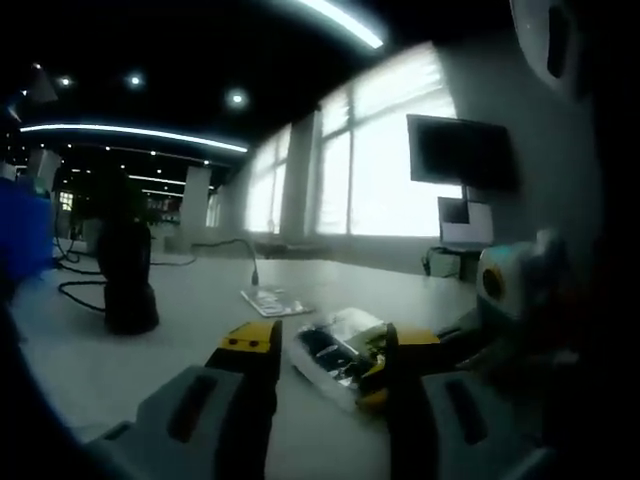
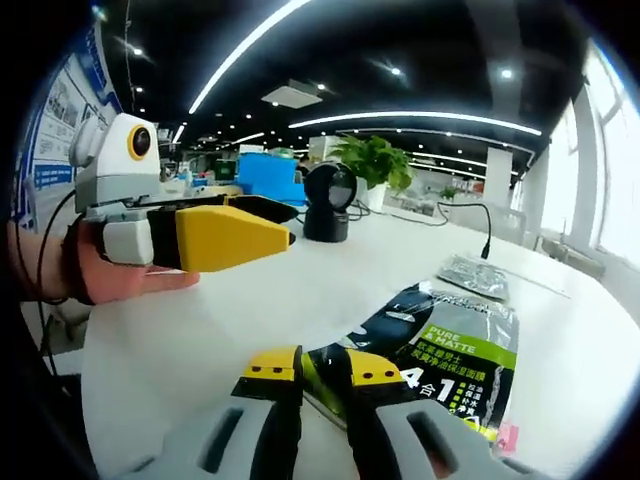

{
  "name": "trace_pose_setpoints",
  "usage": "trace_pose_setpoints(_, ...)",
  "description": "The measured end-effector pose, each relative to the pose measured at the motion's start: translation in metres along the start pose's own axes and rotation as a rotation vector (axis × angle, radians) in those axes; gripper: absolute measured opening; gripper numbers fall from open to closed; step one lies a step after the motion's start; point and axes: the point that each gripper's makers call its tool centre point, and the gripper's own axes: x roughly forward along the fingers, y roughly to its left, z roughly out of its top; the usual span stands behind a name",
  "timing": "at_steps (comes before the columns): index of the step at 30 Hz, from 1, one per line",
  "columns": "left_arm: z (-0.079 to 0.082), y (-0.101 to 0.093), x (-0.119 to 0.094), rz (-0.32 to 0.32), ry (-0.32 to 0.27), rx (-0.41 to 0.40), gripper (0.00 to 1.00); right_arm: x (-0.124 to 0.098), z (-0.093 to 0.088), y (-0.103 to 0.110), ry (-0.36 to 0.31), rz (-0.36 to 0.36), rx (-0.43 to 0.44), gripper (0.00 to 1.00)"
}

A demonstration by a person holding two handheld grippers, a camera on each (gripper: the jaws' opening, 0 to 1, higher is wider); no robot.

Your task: Clip sheet goods on table flip sheet goods clip sheet goods scan sheet goods put sheet goods back to table

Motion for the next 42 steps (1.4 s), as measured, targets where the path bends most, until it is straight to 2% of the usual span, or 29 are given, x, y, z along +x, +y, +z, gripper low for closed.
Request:
trace_pose_setpoints(4,0.0,-0.001,0.0,-0.002,0.0,0.002,0.33,0.001,0.001,-0.001,0.019,0.006,0.022,0.04)
trace_pose_setpoints(7,0.0,-0.001,0.001,-0.002,0.001,0.003,0.33,0.001,0.0,-0.002,0.043,0.022,0.082,0.0)
trace_pose_setpoints(17,-0.002,-0.006,0.002,-0.019,0.016,0.019,0.34,0.002,0.001,-0.004,0.047,0.027,0.167,0.0)
trace_pose_setpoints(27,0.001,-0.011,0.001,-0.046,-0.004,0.025,0.36,-0.013,0.029,-0.019,-0.059,-0.026,0.205,0.0)
trace_pose_setpoints(36,0.003,-0.013,0.001,-0.052,-0.011,0.028,0.37,-0.017,0.036,-0.03,-0.072,-0.037,0.228,0.0)
trace_pose_setpoints(42,0.005,-0.015,0.001,-0.058,-0.017,0.034,0.39,-0.022,0.054,-0.037,-0.123,-0.05,0.252,0.0)
